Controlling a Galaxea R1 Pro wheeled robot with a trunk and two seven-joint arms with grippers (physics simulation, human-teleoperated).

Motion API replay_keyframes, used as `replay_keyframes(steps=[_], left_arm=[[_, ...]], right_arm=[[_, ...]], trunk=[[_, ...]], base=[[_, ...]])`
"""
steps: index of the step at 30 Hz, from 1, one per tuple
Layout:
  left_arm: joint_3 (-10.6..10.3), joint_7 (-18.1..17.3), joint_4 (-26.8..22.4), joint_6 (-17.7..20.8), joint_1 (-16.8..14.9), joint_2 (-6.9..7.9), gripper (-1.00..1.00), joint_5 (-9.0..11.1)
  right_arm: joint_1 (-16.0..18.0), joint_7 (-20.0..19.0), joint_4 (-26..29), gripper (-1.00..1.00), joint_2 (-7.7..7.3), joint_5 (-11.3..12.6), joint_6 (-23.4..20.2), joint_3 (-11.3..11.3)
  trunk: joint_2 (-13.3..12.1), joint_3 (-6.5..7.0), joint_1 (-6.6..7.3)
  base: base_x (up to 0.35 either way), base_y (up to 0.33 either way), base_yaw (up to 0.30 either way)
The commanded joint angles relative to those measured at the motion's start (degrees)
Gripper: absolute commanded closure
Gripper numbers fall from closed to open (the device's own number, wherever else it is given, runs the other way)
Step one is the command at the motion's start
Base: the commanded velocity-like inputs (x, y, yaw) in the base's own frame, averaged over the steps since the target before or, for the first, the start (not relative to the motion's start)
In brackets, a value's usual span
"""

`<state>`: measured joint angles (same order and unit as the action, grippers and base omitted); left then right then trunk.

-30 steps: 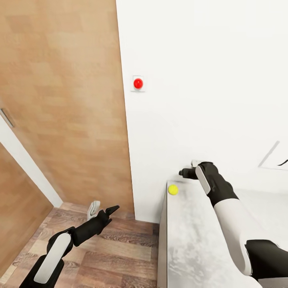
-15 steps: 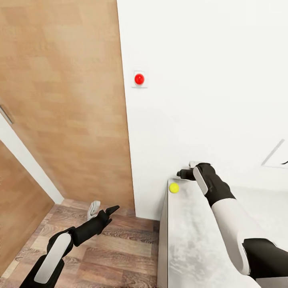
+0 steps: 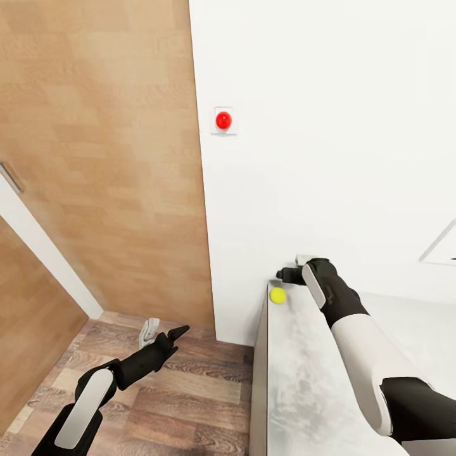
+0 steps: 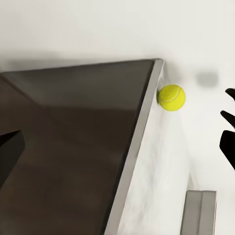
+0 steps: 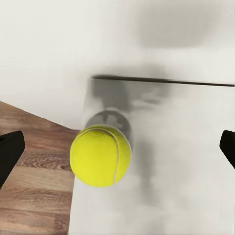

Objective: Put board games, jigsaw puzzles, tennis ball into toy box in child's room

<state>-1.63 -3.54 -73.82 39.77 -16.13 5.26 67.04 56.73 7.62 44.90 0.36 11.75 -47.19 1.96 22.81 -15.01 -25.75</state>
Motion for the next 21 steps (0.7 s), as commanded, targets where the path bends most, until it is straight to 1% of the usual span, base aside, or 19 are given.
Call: replay_keyframes(steps=[1, 11, 16, 21], left_arm=[[0.0, -0.2, 0.0, 0.1, 0.0, 0.04, -1.00, -0.1], [0.0, -0.2, 0.0, 0.1, 0.0, 0.09, -1.00, -0.1], [0.0, -0.2, 0.0, 0.1, 0.0, 0.05, -1.00, -0.1], [0.0, -0.2, 0.0, 0.1, 0.0, 0.08, -1.00, -0.1]], right_arm=[[0.0, 0.6, 0.0, -1.00, -0.02, 0.6, -0.2, 0.1], [0.0, 0.6, 0.1, -1.00, 0.44, 0.6, 1.0, 0.2], [0.0, 0.6, 0.1, -1.00, 1.12, 0.4, 1.2, 0.2], [0.0, 0.6, 0.1, -1.00, 1.43, 0.3, 1.3, 0.2]], trunk=[[0.1, -0.13, -0.03], [0.1, -0.22, -0.03], [0.1, -0.23, -0.03], [0.1, -0.25, -0.03]], base=[[0.000, 0.000, 0.015], [0.000, 0.000, 0.007], [0.000, 0.000, 0.002], [0.000, 0.000, 0.001]])
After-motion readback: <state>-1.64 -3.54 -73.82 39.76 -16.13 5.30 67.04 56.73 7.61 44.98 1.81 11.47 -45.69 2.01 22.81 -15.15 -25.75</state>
